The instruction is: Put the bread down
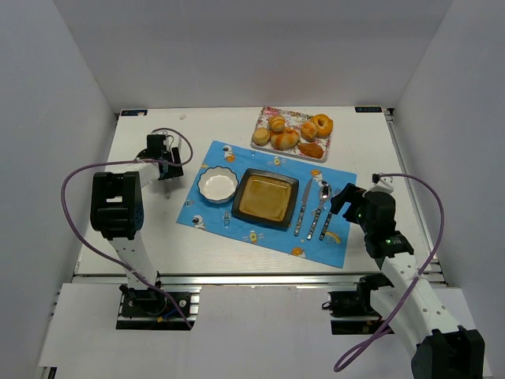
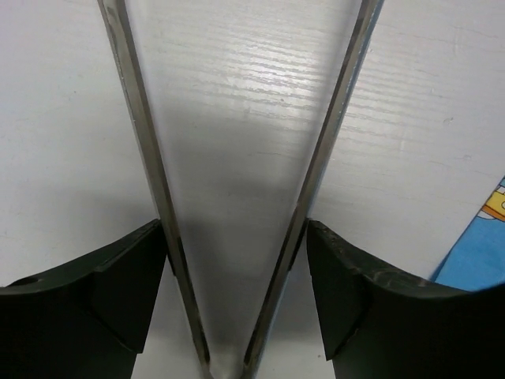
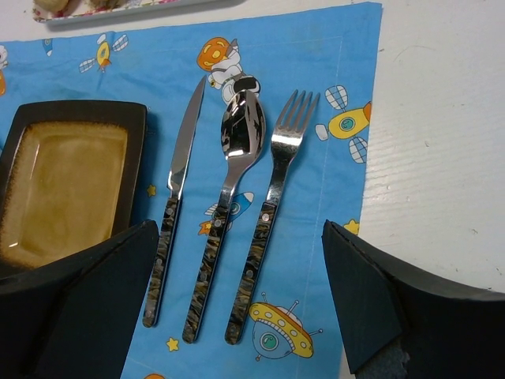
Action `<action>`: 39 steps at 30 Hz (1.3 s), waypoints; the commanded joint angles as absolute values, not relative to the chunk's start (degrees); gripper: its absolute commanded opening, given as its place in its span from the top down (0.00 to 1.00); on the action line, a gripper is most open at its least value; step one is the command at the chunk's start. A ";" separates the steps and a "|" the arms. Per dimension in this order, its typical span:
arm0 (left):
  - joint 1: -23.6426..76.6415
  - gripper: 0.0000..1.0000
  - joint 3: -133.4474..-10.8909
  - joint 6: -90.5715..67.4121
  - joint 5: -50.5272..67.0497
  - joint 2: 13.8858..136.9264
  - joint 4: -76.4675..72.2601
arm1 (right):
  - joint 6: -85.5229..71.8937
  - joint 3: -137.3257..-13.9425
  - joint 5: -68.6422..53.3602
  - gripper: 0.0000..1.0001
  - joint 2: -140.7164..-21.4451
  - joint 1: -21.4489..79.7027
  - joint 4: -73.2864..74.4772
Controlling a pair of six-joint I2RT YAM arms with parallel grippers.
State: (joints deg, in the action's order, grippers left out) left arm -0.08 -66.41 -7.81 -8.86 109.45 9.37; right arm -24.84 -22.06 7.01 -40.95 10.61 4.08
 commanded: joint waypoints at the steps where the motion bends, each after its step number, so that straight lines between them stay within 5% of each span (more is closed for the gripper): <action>1: 0.09 0.21 -66.88 -6.15 -8.43 110.74 11.60 | -23.73 -23.64 7.47 0.11 -41.04 10.81 1.84; 8: 0.09 0.46 -68.91 -6.77 -8.88 111.19 13.27 | -23.47 -23.73 8.17 0.11 -39.38 10.72 2.90; 9: 0.09 0.56 -68.99 -7.20 -8.62 110.57 13.53 | -23.47 -23.73 8.17 0.11 -39.11 10.72 3.07; 13: 0.09 0.65 -68.91 -8.35 -5.11 104.87 15.11 | -23.38 -23.64 8.09 0.11 -37.62 10.72 3.51; 24: 3.60 0.56 -64.77 -12.57 10.01 82.37 15.73 | -23.55 -23.55 7.29 0.11 -34.19 10.72 4.57; 35: 21.26 0.51 -76.98 -15.73 13.62 86.82 21.36 | -23.64 -23.82 6.50 0.11 -32.87 10.81 5.27; 39: 28.89 0.50 -85.22 -15.39 6.26 92.62 24.25 | -23.56 -23.64 6.68 0.11 -31.73 10.72 5.45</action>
State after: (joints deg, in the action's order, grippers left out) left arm 24.77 -79.20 -14.90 9.82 90.45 22.46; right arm -24.14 -22.06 7.07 -32.88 10.61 6.20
